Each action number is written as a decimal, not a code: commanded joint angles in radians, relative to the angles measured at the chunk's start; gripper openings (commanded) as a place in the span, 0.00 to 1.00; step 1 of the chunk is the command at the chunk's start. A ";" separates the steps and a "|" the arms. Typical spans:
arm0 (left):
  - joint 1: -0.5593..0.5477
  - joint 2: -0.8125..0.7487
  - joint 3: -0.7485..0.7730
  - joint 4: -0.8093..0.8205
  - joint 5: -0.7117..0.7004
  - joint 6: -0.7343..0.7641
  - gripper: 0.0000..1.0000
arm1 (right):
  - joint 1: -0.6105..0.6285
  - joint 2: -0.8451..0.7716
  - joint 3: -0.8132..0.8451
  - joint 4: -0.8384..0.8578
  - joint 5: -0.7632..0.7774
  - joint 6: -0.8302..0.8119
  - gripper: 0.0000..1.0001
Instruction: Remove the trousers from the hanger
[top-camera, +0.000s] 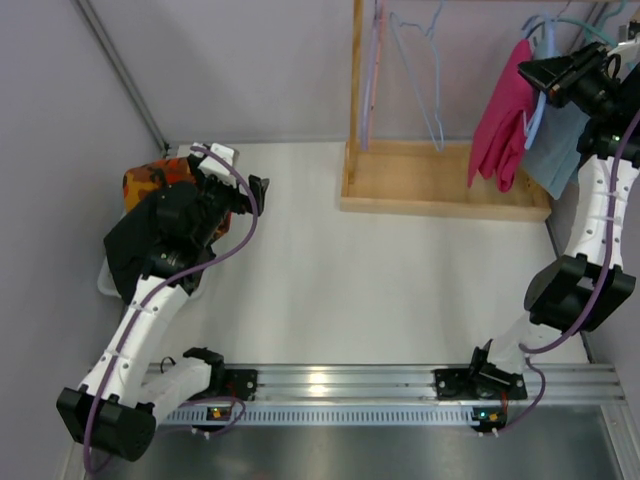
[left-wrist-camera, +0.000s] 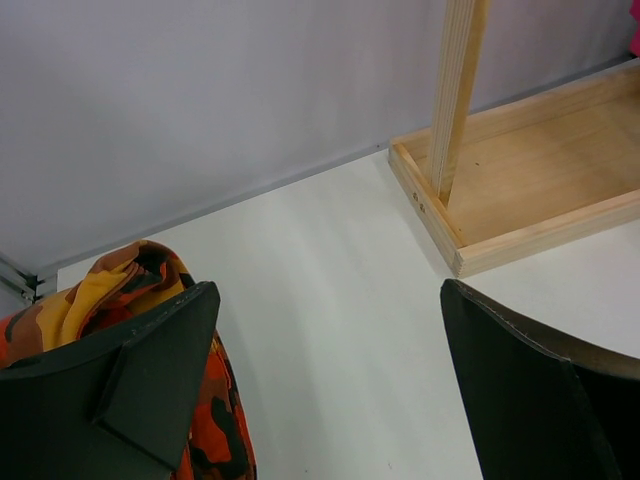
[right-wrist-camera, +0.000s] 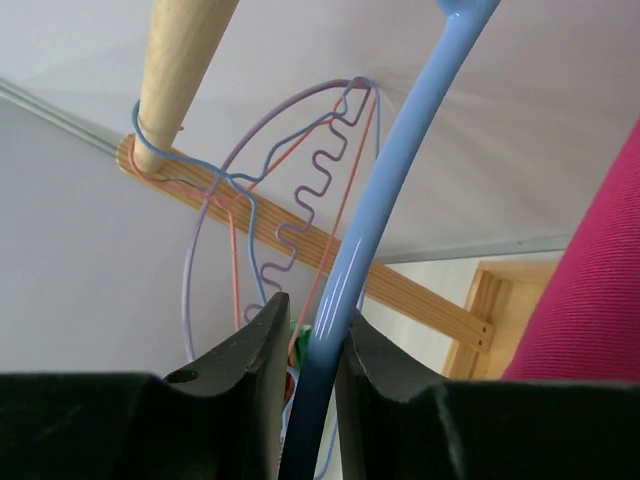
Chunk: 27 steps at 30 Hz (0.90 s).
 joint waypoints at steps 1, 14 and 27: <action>-0.010 -0.001 0.041 0.065 -0.012 0.001 0.98 | 0.022 0.010 0.055 0.161 -0.028 0.088 0.22; -0.042 -0.012 0.019 0.067 -0.019 0.028 0.98 | 0.045 -0.054 0.022 0.571 -0.061 0.313 0.00; -0.060 -0.038 -0.024 0.068 0.002 0.038 0.98 | 0.056 -0.131 -0.026 0.718 -0.082 0.355 0.00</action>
